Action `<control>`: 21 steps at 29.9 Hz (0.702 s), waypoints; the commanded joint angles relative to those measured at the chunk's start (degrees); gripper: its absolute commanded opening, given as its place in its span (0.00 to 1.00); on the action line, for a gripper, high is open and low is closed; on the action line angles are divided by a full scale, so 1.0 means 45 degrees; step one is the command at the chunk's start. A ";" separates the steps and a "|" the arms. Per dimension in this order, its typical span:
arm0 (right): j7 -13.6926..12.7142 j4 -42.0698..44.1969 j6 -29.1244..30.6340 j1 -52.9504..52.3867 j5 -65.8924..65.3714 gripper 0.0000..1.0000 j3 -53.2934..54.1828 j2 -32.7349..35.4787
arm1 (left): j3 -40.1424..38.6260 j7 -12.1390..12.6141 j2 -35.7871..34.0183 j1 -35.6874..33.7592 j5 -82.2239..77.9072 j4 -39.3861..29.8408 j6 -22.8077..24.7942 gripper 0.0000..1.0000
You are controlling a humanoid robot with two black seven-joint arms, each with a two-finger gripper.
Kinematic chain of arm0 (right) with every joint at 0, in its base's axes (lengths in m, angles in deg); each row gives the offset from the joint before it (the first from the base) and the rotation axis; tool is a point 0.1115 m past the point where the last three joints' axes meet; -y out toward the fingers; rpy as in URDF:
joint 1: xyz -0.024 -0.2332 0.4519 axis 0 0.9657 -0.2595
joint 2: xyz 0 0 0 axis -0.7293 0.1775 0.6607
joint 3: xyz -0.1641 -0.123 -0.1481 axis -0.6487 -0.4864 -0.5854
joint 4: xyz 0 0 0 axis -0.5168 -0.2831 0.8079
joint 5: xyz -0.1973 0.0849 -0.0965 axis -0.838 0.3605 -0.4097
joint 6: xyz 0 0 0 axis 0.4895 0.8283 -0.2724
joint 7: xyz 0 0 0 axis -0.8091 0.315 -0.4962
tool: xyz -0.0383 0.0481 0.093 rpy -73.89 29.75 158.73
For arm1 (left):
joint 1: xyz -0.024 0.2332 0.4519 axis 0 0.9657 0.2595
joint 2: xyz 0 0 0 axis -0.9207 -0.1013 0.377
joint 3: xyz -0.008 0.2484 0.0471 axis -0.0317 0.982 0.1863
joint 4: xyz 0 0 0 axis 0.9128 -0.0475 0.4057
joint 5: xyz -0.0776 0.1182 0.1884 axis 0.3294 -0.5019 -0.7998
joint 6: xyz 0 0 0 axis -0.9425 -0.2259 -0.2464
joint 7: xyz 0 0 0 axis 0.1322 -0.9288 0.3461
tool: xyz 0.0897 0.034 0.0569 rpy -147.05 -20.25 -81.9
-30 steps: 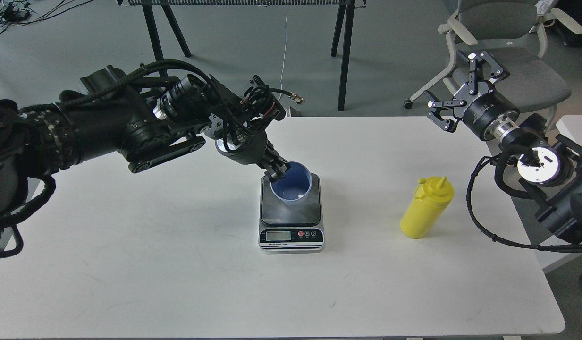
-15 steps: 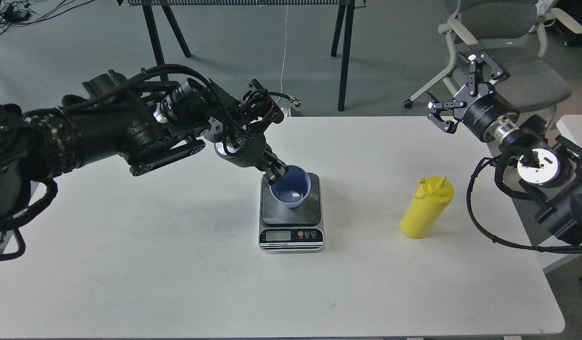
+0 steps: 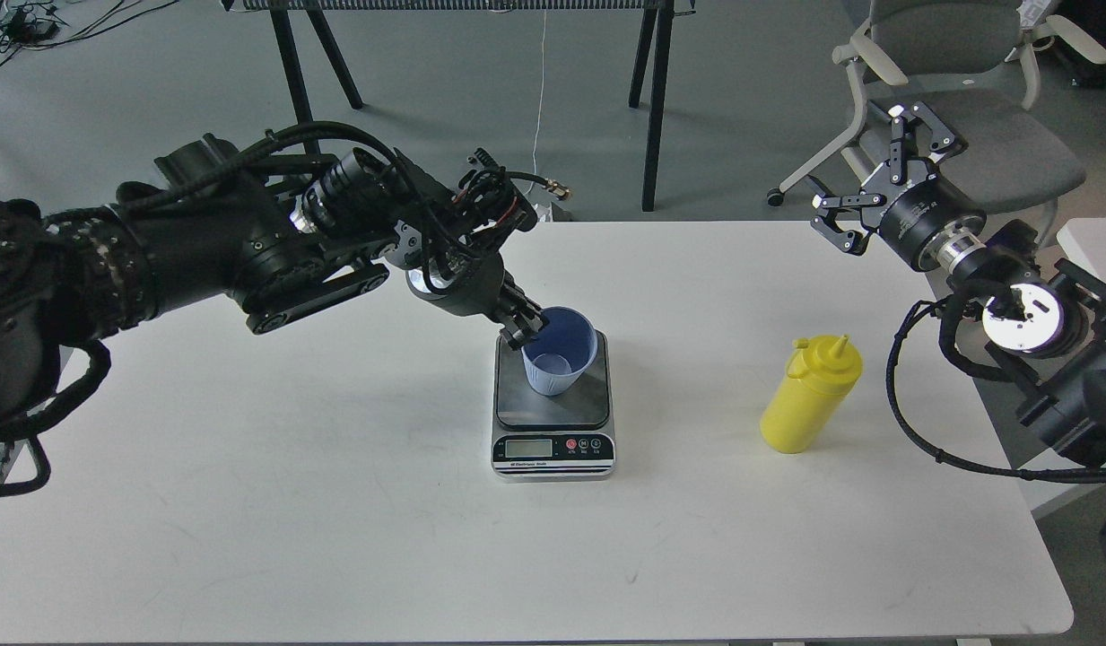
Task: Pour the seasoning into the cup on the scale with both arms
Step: 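Lower the blue cup onto the scale with the left gripper, then open the left gripper and lift it away from the cup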
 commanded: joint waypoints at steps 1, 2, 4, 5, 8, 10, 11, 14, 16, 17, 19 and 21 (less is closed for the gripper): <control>0.0000 -0.0038 0.0000 0.0074 0.0001 0.99 0.0002 0.0000 | -0.0015 0.0001 0.0055 0.0025 0.0057 0.0108 0.0000 0.34; 0.0000 -0.0039 0.0000 0.0074 0.0001 0.99 0.0002 0.0000 | -0.0034 0.0001 0.0055 0.0044 0.0077 0.0147 0.0000 0.35; 0.0000 -0.0039 0.0000 0.0074 0.0001 0.99 0.0002 0.0000 | -0.0034 0.0001 0.0055 0.0044 0.0096 0.0206 0.0000 0.39; 0.0000 -0.0039 0.0000 0.0074 0.0001 0.99 0.0002 0.0000 | -0.0034 0.0001 0.0074 0.0044 0.0154 0.0264 0.0000 0.40; 0.0000 -0.0039 0.0000 0.0093 0.0001 0.99 0.0002 0.0000 | -0.0034 0.0001 0.0269 0.0064 0.0291 0.0537 0.0000 0.44; 0.0000 -0.0039 0.0000 0.0113 0.0001 0.99 0.0002 0.0000 | -0.0034 0.0001 0.0347 0.0083 0.0408 0.0772 0.0000 0.47; 0.0000 -0.0039 0.0000 0.0132 0.0001 0.99 0.0002 0.0000 | -0.0034 0.0001 0.0367 0.0103 0.0467 0.0831 0.0000 0.48; 0.0000 -0.0039 0.0000 0.0132 0.0001 0.99 0.0002 -0.0019 | -0.0034 0.0001 0.0387 0.0161 0.0662 0.0929 0.0000 0.51; 0.0000 -0.0019 0.0000 0.0132 0.0001 0.99 0.0002 -0.0019 | -0.0054 0.0001 0.0445 0.0161 0.0857 0.1065 0.0000 0.52; 0.0000 -0.0019 0.0000 0.0132 0.0001 0.99 0.0002 -0.0019 | -0.0035 0.0001 0.0542 0.0161 0.0974 0.1201 0.0000 0.54; 0.0000 -0.0019 0.0000 0.0132 0.0001 0.99 0.0021 -0.0019 | -0.0034 0.0001 0.0815 0.0161 0.1209 0.1610 0.0000 0.57; 0.0000 -0.0019 0.0000 0.0132 0.0001 0.99 0.0060 -0.0019 | -0.0054 0.0001 0.0914 0.0142 0.1385 0.1963 0.0000 0.58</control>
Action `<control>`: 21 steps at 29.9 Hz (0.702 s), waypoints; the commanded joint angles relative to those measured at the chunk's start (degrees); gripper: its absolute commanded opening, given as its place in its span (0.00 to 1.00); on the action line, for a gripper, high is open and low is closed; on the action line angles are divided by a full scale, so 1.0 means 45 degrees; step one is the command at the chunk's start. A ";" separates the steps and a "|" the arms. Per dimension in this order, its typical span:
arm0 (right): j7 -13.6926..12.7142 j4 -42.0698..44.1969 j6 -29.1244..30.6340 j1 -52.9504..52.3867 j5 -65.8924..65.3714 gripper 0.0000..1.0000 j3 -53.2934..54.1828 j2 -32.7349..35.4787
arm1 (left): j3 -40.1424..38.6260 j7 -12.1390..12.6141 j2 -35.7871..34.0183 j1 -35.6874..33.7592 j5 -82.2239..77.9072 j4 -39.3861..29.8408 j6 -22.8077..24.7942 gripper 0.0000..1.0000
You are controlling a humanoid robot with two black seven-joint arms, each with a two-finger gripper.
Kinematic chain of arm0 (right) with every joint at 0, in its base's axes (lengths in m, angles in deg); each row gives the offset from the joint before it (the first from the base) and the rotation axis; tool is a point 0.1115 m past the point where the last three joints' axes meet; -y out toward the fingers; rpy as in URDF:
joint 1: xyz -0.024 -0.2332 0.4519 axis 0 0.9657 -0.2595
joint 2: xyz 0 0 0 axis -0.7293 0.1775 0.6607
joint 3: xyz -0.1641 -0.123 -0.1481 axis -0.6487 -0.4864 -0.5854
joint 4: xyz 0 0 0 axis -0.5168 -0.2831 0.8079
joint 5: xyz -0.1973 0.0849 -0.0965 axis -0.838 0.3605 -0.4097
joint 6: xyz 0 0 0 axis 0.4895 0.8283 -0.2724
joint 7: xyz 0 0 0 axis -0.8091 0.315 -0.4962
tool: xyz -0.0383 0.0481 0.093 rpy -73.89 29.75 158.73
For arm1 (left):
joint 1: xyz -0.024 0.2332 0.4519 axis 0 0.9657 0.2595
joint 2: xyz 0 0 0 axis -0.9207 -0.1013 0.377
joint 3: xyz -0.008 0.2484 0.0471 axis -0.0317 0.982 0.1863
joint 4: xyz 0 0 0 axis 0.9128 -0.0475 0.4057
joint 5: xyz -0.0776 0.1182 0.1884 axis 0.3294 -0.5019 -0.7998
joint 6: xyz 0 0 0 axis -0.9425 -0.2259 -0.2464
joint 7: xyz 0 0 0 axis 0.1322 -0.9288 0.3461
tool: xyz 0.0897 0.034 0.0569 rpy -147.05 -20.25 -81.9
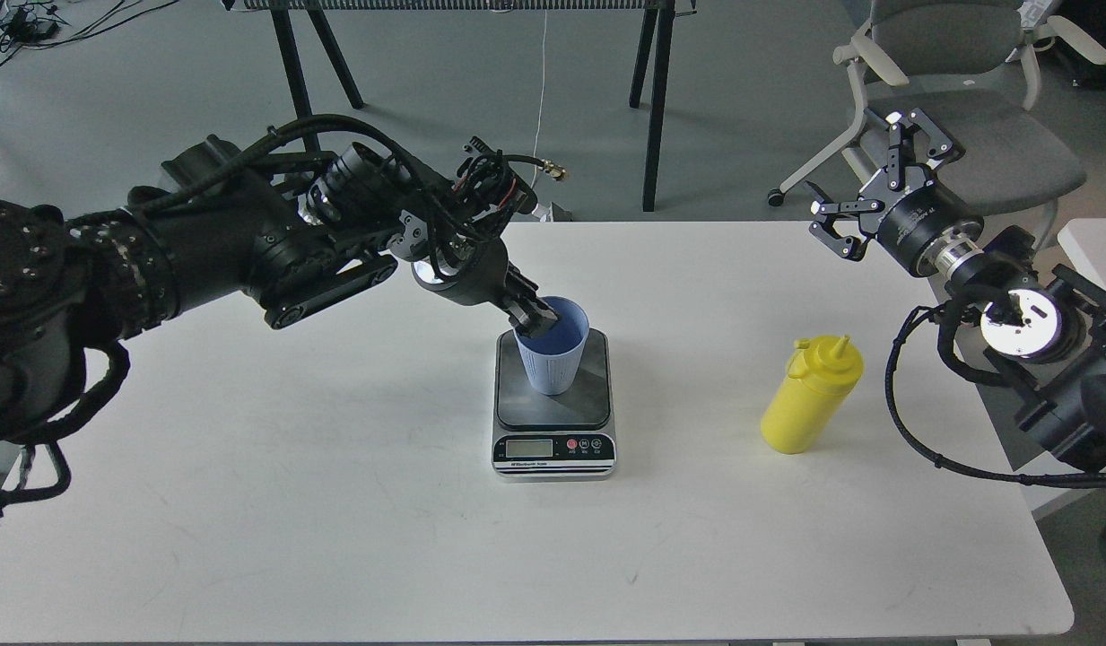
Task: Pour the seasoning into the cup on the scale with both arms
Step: 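Open the left gripper and lift it away from the cup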
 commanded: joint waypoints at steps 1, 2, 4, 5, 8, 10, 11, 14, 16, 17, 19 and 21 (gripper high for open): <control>0.0000 0.0005 0.0000 0.0000 0.0000 0.99 0.0065 -0.0001 | -0.0036 0.0004 0.0192 -0.0074 0.0399 0.0578 0.0000 0.59; 0.0000 0.0005 0.0000 -0.0020 0.0000 0.99 0.0065 -0.0001 | -0.0055 0.0004 0.0172 -0.0133 0.0594 0.0637 0.0000 0.60; 0.0000 0.0005 0.0000 -0.0039 0.0000 0.99 0.0065 -0.0001 | -0.0055 0.0004 0.0133 -0.0308 0.1081 0.0677 0.0000 0.63; 0.0000 0.0024 0.0000 -0.0078 0.0000 0.99 0.0027 -0.0001 | -0.0055 0.0004 0.0133 -0.0445 0.1335 0.0677 0.0000 0.64; 0.0000 0.0044 0.0000 -0.0176 0.0000 0.99 0.0007 0.0019 | -0.0055 0.0004 0.0095 -0.0914 0.2078 0.0696 0.0000 0.68; -0.0039 0.0044 0.0000 -0.0215 0.0000 0.99 0.0007 0.0019 | -0.0133 0.0004 0.0016 -0.1012 0.2682 0.0852 0.0000 0.72; -0.0059 0.0024 0.0000 -0.0215 0.0000 0.99 0.0026 0.0038 | -0.0250 0.0004 -0.0003 -0.1129 0.3149 0.0988 0.0000 0.73; -0.0156 -0.0054 0.0000 -0.0254 0.0020 0.99 0.0026 0.0194 | -0.0446 0.0004 -0.0062 -0.1325 0.4965 0.1632 0.0000 0.80; -0.0292 -0.0151 0.0000 -0.0468 0.0097 0.99 0.0007 0.0564 | -0.0446 0.0004 -0.0217 -0.1383 0.6117 0.2100 0.0000 0.82; -0.0448 -0.0190 0.0000 -0.0566 0.0156 0.99 0.0007 0.0720 | -0.0465 0.0004 -0.0412 -0.1384 0.6626 0.2335 0.0000 0.83; -0.0877 -0.0346 0.0000 -0.0742 0.0331 0.99 0.0065 0.0975 | -0.0485 0.0004 -0.1016 -0.1384 0.7836 0.2726 0.0000 0.85; -0.1307 -0.0638 0.0000 -0.0975 0.0662 0.99 0.0065 0.1306 | -0.0485 0.0004 -0.1777 -0.1500 0.9318 0.3116 0.0000 0.89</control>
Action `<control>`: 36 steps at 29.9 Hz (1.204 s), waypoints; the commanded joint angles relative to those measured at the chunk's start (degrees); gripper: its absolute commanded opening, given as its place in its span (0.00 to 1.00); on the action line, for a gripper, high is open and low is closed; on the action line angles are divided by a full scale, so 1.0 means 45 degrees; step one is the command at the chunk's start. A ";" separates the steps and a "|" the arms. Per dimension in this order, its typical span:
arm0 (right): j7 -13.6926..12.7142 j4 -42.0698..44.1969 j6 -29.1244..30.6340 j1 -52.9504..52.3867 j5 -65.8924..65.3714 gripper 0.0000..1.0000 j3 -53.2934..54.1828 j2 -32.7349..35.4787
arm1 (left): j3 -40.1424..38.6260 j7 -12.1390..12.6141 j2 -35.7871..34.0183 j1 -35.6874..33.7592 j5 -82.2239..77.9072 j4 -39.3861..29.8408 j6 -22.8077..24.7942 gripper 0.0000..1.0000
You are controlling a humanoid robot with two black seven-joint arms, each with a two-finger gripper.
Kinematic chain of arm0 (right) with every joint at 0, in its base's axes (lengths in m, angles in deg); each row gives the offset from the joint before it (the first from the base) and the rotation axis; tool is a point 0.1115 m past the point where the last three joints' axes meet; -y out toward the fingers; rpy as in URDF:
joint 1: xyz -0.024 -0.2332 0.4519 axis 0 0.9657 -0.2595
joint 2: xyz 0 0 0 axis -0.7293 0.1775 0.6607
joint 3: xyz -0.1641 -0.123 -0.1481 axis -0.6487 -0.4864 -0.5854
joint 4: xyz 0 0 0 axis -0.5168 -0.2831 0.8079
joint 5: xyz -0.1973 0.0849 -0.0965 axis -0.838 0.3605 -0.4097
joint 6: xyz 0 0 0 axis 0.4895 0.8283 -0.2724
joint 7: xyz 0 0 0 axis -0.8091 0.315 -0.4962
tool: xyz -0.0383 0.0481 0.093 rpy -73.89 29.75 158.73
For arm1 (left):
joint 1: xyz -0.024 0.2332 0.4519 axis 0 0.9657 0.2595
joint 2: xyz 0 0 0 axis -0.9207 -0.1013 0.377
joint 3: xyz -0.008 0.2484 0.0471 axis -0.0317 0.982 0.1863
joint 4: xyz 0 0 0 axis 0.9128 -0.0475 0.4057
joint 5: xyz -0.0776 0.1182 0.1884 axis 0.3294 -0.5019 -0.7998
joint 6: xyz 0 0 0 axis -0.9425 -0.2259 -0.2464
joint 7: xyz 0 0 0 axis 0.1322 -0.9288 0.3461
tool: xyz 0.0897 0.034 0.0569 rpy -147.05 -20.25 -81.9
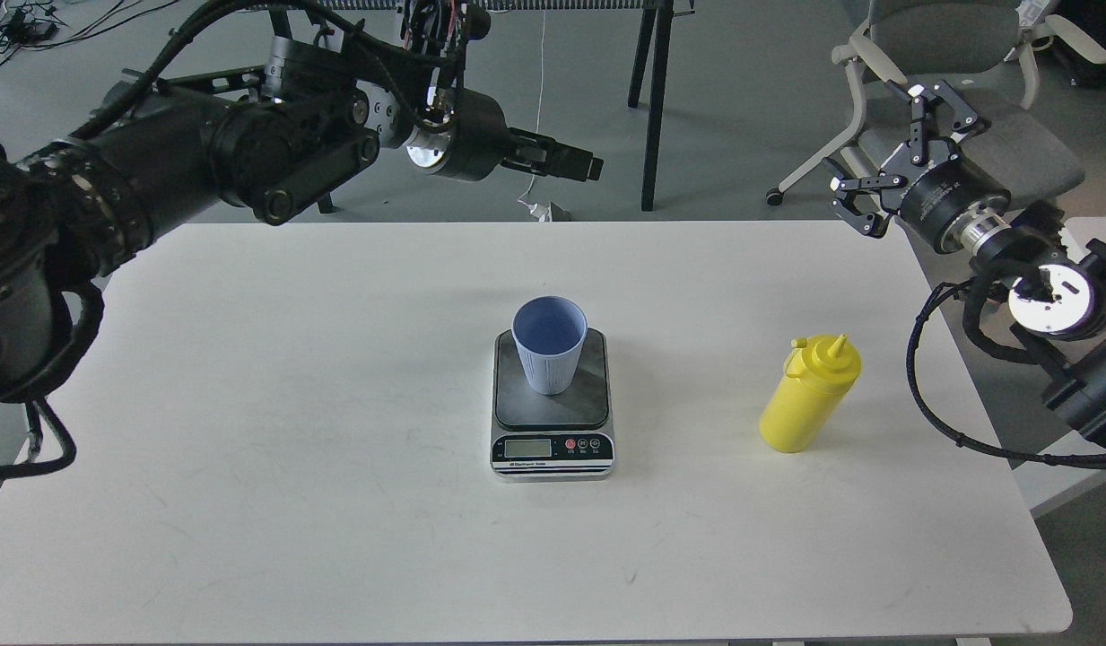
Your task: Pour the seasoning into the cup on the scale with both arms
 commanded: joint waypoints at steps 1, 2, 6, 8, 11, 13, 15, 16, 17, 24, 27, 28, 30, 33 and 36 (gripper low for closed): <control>-0.0726 -0.0445 0.0000 -0.0483 0.0549 0.99 0.0010 0.0624 | -0.0010 -0.0002 -0.1280 -0.0180 0.2595 0.0652 0.0000 0.91; -0.0882 -0.0543 0.0000 -0.0620 0.0802 0.99 0.0010 0.0820 | -0.0010 -0.0002 -0.1690 -0.0239 0.3298 0.0730 0.0000 0.92; -0.1390 -0.1051 0.0000 -0.0778 0.2324 0.99 0.0029 0.1133 | -0.0379 -0.0002 -0.3000 -0.0279 0.6110 0.0887 0.0000 0.93; -0.1605 -0.1342 0.0000 -0.0720 0.3280 0.99 0.0068 0.1425 | -0.1216 -0.0002 -0.3469 -0.0182 0.7536 0.0887 0.0000 0.94; -0.1801 -0.2491 0.0000 -0.0486 0.4647 0.99 0.0049 0.2672 | -0.2273 -0.0002 -0.4153 0.0091 0.8226 0.0868 0.0000 0.94; -0.2015 -0.3410 0.0000 -0.0155 0.5547 0.99 0.0029 0.3765 | -0.2529 -0.0002 -0.4369 0.0423 0.8227 0.0848 0.0000 0.94; -0.2191 -0.4347 0.0000 0.0100 0.6367 0.99 0.0068 0.4858 | -0.2549 -0.0002 -0.4409 0.0619 0.8227 0.0829 0.0000 0.95; -0.2212 -0.4913 0.0000 0.0217 0.6835 0.99 0.0049 0.5561 | -0.2549 -0.0002 -0.4409 0.0678 0.8227 0.0809 0.0000 0.95; -0.2231 -0.5441 0.0000 0.0334 0.7246 0.99 0.0029 0.6244 | -0.2549 -0.0002 -0.4409 0.0775 0.8227 0.0809 0.0000 0.95; -0.2251 -0.9719 0.0000 0.2306 1.0665 0.99 -0.0010 1.0563 | -0.2549 -0.0002 -0.4272 0.1167 0.8227 0.0790 0.0000 0.97; -0.2212 -1.1144 0.0000 0.3125 1.0981 0.99 -0.0049 1.1580 | -0.2549 -0.0002 -0.4194 0.1303 0.8227 0.0790 0.0000 0.97; -0.2212 -1.1574 0.0000 0.3341 1.0942 0.99 -0.0068 1.1835 | -0.2549 -0.0002 -0.4194 0.1303 0.8227 0.0790 0.0000 0.97; -0.2192 -1.2240 0.0000 0.3693 1.0922 0.99 -0.0107 1.2343 | -0.2549 -0.0002 -0.4214 0.1323 0.8227 0.0790 0.0000 0.98; -0.2192 -1.2769 0.0000 0.3968 1.0825 0.99 -0.0573 1.2676 | -0.2530 -0.0002 -0.4272 0.1343 0.8208 0.0790 0.0000 0.99; -0.2192 -1.2770 0.0000 0.3968 1.0105 0.99 -0.1355 1.2697 | -0.2491 -0.0002 -0.4292 0.1343 0.8207 0.0790 0.0000 0.99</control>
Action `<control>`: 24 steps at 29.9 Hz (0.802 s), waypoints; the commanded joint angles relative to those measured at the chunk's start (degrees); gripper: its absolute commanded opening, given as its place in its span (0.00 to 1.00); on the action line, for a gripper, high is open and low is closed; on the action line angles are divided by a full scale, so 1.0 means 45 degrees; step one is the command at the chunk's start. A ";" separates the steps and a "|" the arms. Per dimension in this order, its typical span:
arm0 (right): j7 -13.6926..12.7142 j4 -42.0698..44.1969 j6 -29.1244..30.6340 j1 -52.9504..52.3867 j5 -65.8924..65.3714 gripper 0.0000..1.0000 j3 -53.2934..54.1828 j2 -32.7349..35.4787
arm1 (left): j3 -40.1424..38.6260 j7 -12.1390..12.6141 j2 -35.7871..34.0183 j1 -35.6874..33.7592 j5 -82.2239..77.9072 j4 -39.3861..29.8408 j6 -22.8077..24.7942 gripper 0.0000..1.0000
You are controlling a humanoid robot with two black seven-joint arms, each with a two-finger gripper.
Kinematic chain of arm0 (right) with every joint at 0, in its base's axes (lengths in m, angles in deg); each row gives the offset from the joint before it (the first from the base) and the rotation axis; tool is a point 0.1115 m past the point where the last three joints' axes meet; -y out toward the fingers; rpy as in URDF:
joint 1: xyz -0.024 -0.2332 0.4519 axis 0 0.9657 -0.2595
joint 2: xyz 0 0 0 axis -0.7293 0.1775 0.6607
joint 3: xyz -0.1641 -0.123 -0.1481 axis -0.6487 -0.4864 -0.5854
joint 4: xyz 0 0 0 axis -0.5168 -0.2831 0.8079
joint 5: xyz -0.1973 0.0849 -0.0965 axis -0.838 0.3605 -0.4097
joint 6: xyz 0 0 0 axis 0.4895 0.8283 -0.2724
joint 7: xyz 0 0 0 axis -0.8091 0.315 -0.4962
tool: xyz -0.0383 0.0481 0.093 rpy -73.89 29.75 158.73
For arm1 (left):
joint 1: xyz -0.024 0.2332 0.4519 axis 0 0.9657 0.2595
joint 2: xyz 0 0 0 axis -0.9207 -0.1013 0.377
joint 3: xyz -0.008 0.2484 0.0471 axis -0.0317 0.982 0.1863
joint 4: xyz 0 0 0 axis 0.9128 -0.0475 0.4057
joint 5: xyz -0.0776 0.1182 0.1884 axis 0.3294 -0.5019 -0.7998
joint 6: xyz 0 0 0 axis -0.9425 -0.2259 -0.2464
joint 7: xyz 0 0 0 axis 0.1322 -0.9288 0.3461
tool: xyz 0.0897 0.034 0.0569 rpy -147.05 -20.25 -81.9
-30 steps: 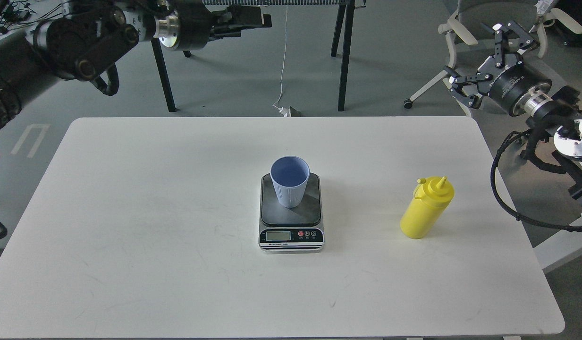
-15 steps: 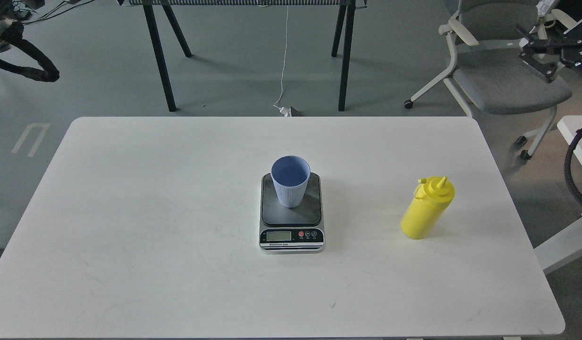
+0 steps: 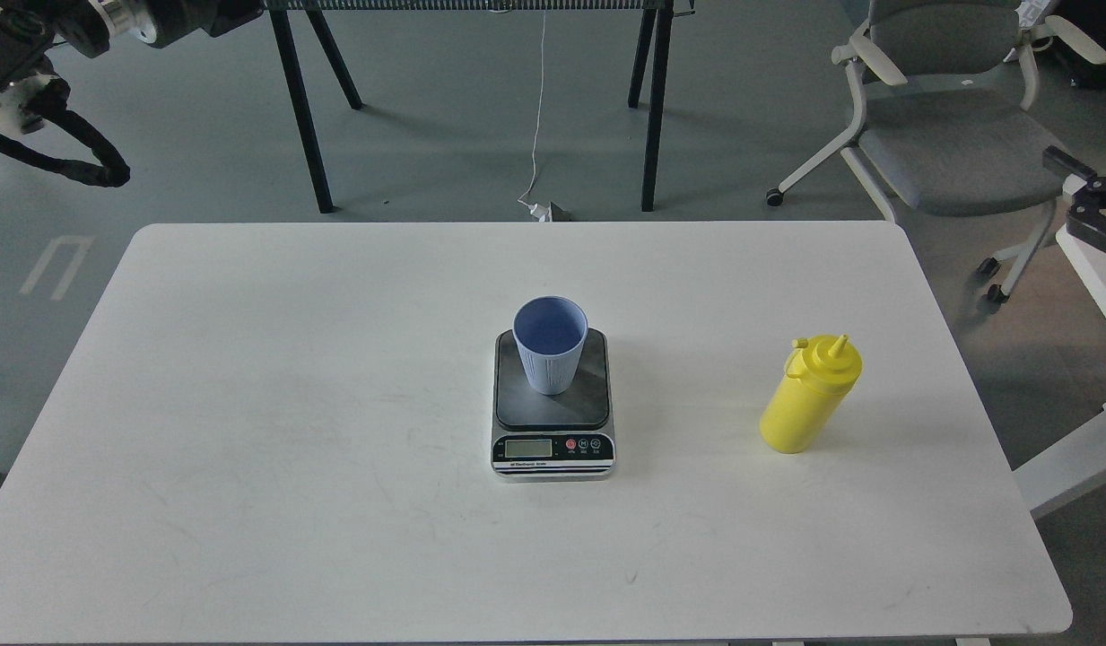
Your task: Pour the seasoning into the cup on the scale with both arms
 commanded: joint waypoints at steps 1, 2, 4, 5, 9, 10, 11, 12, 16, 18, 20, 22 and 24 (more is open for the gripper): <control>0.0001 -0.0046 0.0000 0.0059 -0.1088 0.99 -0.0791 0.0066 | 0.0032 0.0000 -0.0065 0.0025 -0.0017 0.0001 0.0001 0.99; 0.0020 -0.0007 0.0000 0.0059 -0.1499 0.99 -0.0889 0.0066 | 0.0051 0.0000 -0.0046 0.0025 -0.0017 0.0001 0.0001 0.99; 0.0098 0.0033 0.0000 0.0059 -0.2398 0.99 -0.1143 0.0047 | 0.0051 0.0000 -0.0046 0.0200 -0.0017 0.0001 0.0001 0.99; 0.0118 0.0033 0.0000 0.0059 -0.2788 0.99 -0.1260 0.0047 | 0.0051 0.0000 -0.0046 0.0259 -0.0017 0.0001 0.0001 0.99; 0.0118 0.0013 0.0000 0.0059 -0.3591 0.99 -0.1690 0.0047 | 0.0071 0.0000 -0.0027 0.0454 -0.0017 0.0001 0.0001 0.99; 0.0118 0.0013 0.0000 0.0059 -0.3767 0.99 -0.1807 0.0047 | 0.0071 0.0000 -0.0026 0.0513 -0.0036 0.0001 0.0001 0.99; 0.0118 0.0013 0.0000 0.0059 -0.3943 0.99 -0.1924 0.0047 | 0.0090 0.0000 -0.0026 0.0532 -0.0036 0.0001 0.0001 0.99; 0.0118 0.0033 0.0000 0.0059 -0.4099 0.99 -0.2042 0.0047 | 0.0090 0.0000 -0.0026 0.0552 -0.0036 0.0001 0.0001 0.99; 0.0138 0.0110 0.0000 0.0059 -0.4257 0.99 -0.2802 0.0066 | 0.0110 0.0000 -0.0026 0.0591 -0.0075 0.0040 0.0001 0.99; 0.0274 0.0499 0.0000 0.0078 -0.4237 0.99 -0.3077 0.0047 | 0.0110 0.0000 -0.0026 0.0669 -0.0153 0.0040 0.0001 0.99; 0.0741 0.0949 0.0000 0.0098 -0.4159 0.99 -0.3330 -0.0031 | 0.0110 0.0000 -0.0007 0.0747 -0.0212 0.0040 0.0001 0.99; 0.1307 0.1242 0.0000 0.0234 -0.4159 0.99 -0.3604 -0.0109 | 0.0110 0.0000 -0.0007 0.0845 -0.0212 0.0059 0.0001 0.99; 0.1718 0.1302 0.0000 0.0254 -0.4217 0.99 -0.3936 -0.0284 | 0.0110 0.0000 0.0012 0.1001 -0.0212 0.0059 0.0001 0.99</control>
